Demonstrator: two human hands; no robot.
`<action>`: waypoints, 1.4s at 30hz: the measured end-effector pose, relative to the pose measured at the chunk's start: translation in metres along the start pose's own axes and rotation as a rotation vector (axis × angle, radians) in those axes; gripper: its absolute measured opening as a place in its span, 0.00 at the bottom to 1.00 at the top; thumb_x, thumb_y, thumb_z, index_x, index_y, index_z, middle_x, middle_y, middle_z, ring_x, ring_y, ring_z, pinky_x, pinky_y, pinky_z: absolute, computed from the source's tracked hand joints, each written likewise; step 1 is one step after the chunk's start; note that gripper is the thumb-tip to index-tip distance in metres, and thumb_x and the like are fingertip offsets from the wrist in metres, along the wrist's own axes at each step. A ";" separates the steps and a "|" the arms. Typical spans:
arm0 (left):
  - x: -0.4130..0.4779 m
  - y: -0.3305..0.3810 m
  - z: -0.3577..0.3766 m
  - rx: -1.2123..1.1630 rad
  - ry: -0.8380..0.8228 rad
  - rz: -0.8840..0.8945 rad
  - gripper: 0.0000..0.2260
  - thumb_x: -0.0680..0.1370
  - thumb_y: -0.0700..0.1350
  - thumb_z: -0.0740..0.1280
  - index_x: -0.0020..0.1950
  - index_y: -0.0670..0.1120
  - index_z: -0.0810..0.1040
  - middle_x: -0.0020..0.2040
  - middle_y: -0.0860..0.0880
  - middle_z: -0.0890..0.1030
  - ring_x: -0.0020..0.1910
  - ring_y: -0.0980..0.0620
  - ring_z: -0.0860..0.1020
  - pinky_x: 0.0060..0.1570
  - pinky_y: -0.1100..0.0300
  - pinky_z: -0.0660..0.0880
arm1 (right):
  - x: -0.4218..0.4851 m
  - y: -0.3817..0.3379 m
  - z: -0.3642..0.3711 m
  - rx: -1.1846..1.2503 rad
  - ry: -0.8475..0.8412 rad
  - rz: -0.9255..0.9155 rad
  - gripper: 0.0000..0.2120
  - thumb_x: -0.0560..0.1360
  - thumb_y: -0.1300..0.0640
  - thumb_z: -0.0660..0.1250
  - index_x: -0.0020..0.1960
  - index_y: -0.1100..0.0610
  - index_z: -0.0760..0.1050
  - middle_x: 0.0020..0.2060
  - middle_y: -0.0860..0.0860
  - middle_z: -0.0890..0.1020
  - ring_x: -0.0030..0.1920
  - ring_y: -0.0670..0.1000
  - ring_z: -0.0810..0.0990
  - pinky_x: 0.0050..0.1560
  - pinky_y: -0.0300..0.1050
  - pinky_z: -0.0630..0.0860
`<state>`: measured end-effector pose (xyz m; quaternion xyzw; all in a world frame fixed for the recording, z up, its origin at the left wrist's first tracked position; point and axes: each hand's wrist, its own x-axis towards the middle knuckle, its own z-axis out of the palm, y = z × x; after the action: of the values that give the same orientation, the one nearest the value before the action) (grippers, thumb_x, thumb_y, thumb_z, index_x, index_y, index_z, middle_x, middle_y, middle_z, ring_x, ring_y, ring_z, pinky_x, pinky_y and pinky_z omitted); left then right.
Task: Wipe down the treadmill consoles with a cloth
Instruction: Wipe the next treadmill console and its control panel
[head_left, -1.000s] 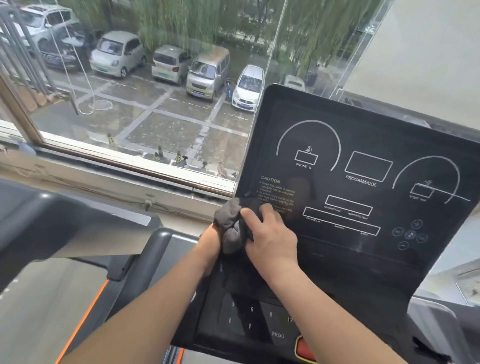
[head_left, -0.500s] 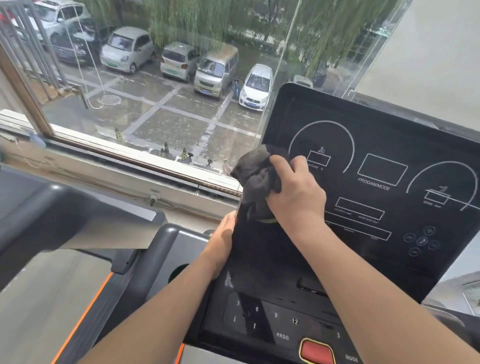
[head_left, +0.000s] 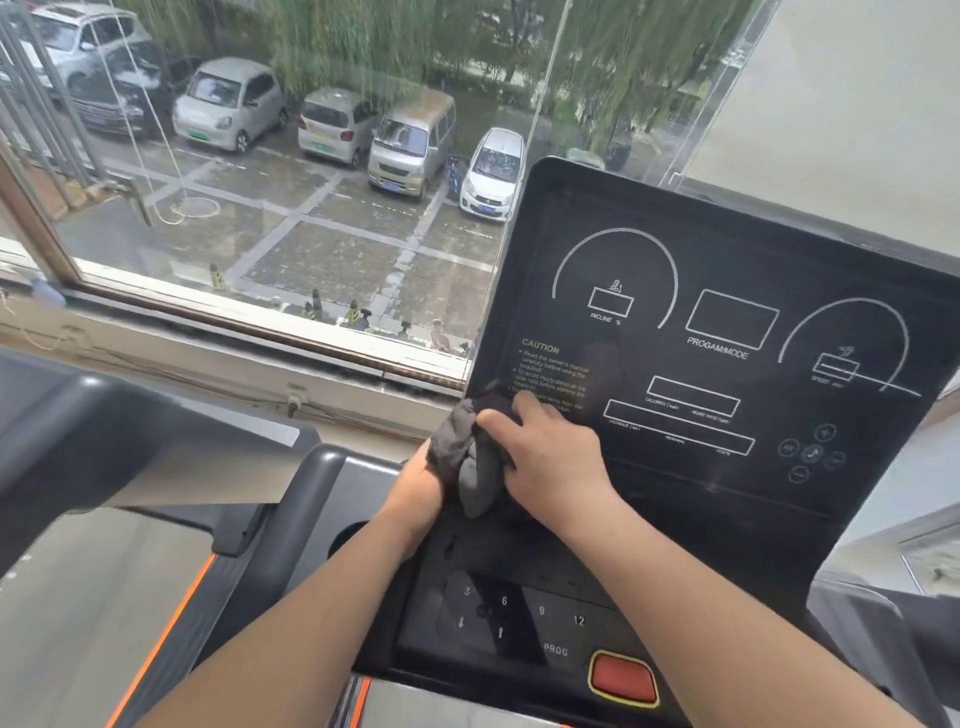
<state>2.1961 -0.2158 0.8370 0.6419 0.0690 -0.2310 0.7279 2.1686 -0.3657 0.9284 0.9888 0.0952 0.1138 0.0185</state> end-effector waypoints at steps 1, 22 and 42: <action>0.001 0.000 0.000 0.032 -0.002 0.029 0.15 0.86 0.56 0.60 0.64 0.51 0.81 0.54 0.49 0.88 0.55 0.52 0.86 0.54 0.54 0.82 | 0.005 0.006 -0.007 0.006 0.027 0.027 0.24 0.66 0.58 0.75 0.61 0.46 0.77 0.51 0.54 0.77 0.43 0.59 0.81 0.29 0.44 0.64; -0.005 0.003 0.010 0.238 0.136 0.132 0.17 0.88 0.53 0.52 0.63 0.54 0.81 0.60 0.53 0.82 0.63 0.53 0.78 0.66 0.52 0.74 | -0.044 0.039 0.005 0.025 0.035 0.153 0.26 0.59 0.59 0.76 0.57 0.48 0.81 0.47 0.53 0.80 0.40 0.58 0.80 0.29 0.44 0.71; -0.025 0.011 0.024 0.267 0.229 0.100 0.21 0.88 0.51 0.48 0.75 0.50 0.73 0.65 0.53 0.75 0.67 0.52 0.72 0.64 0.59 0.65 | -0.082 0.036 0.000 0.106 -0.105 0.423 0.29 0.69 0.54 0.70 0.70 0.46 0.75 0.60 0.52 0.78 0.62 0.59 0.75 0.51 0.49 0.75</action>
<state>2.1742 -0.2326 0.8607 0.7576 0.0883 -0.1272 0.6341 2.0972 -0.4166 0.9128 0.9909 -0.1098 0.0581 -0.0528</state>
